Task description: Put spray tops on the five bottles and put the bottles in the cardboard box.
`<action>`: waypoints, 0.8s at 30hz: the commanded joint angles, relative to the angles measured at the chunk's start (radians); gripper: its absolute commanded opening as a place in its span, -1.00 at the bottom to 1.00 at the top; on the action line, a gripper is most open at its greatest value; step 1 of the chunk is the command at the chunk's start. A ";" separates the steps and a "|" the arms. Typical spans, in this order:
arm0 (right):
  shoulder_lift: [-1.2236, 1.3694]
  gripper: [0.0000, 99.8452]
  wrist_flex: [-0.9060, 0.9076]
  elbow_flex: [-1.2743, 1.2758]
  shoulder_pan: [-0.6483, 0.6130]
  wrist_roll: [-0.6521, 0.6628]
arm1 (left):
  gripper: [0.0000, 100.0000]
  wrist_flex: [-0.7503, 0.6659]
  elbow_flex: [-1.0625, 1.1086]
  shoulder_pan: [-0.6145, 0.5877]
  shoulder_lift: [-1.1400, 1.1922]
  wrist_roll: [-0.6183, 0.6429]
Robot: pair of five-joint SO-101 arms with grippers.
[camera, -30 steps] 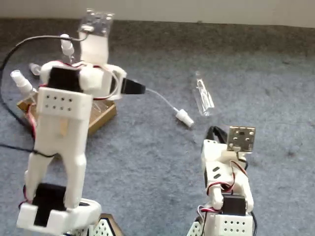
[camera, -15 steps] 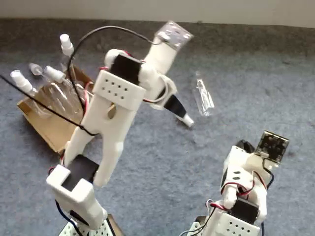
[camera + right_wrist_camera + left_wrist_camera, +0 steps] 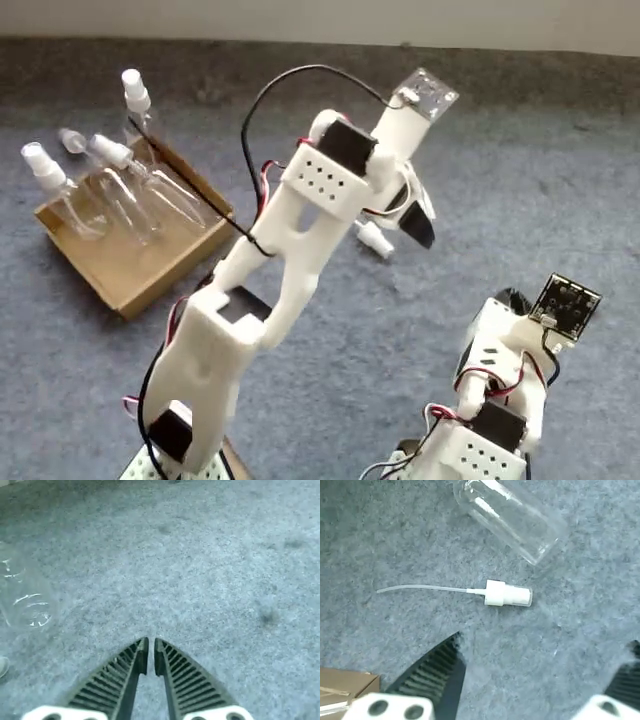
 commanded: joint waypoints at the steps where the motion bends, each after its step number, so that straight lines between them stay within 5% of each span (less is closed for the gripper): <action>1: -0.012 -0.95 -0.028 0.140 -0.015 0.011 | -0.24 -0.064 -0.131 -0.004 0.128 0.066; 12: -0.012 -0.95 -0.031 0.140 -0.013 0.011 | -0.24 -0.180 -0.463 -0.036 0.323 0.196; 24: -0.012 -0.95 -0.028 0.143 -0.004 0.011 | -0.24 -0.183 -0.604 -0.038 0.487 0.198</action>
